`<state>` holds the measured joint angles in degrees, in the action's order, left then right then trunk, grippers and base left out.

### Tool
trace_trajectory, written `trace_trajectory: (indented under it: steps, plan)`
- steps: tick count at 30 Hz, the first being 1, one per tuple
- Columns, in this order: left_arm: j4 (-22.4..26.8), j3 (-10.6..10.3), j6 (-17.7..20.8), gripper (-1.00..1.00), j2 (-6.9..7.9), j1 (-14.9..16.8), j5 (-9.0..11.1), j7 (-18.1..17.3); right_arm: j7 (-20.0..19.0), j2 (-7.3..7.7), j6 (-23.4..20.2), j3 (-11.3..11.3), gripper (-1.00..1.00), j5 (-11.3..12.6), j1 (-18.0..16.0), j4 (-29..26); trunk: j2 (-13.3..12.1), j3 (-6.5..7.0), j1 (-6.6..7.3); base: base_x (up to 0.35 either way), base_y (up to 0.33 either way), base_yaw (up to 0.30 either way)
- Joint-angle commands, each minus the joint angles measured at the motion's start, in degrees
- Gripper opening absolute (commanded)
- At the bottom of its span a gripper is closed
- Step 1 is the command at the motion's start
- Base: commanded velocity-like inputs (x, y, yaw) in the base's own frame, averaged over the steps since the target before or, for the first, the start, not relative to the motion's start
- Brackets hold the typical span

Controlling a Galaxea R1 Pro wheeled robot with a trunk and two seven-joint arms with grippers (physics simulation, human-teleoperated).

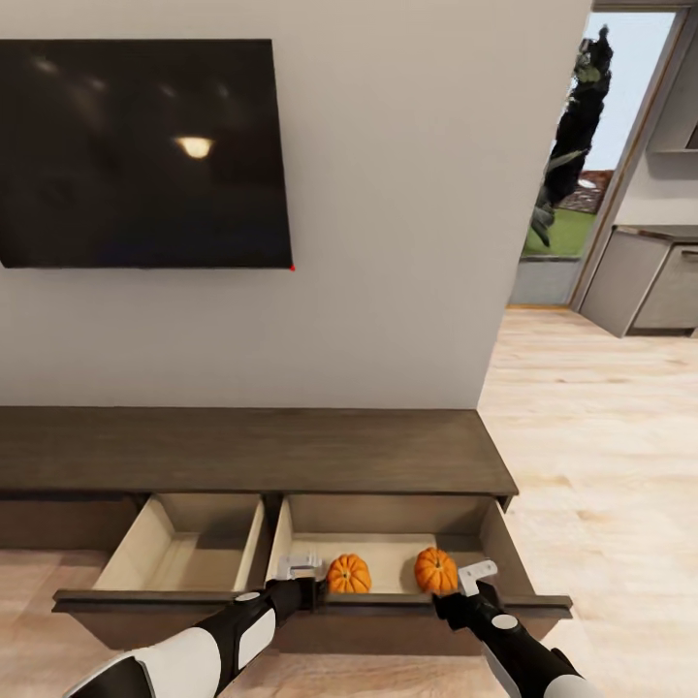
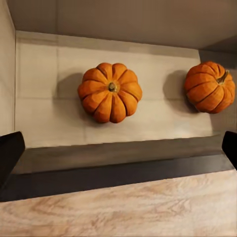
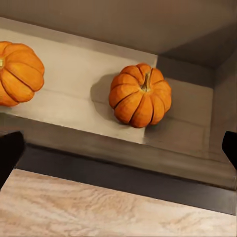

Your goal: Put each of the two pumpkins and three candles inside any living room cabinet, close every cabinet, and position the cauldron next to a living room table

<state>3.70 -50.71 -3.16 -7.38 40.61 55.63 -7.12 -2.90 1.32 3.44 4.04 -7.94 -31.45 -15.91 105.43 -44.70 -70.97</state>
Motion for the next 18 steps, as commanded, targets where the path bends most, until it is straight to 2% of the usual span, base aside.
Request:
trace_trajectory:
  steps: [1,9,18]
  plan:
    - [0.01,0.00,0.00,1.00,0.00,0.00,0.00,0.00,0.00,0.03,-0.01,0.00,1.00,0.02,-0.01,0.00,0.00,0.00,0.00,0.329,0.000,0.000]
    - [0.00,0.00,-0.02,1.00,0.00,0.00,0.00,-0.02,0.00,0.02,-0.01,0.00,1.00,0.03,0.00,0.00,0.00,0.00,0.00,0.306,0.000,0.000]
    - [0.07,0.00,-0.17,1.00,0.00,-0.02,0.00,-0.09,-0.07,0.07,0.16,0.00,1.00,0.12,-0.02,-0.06,0.00,0.00,0.00,0.035,0.000,0.000]
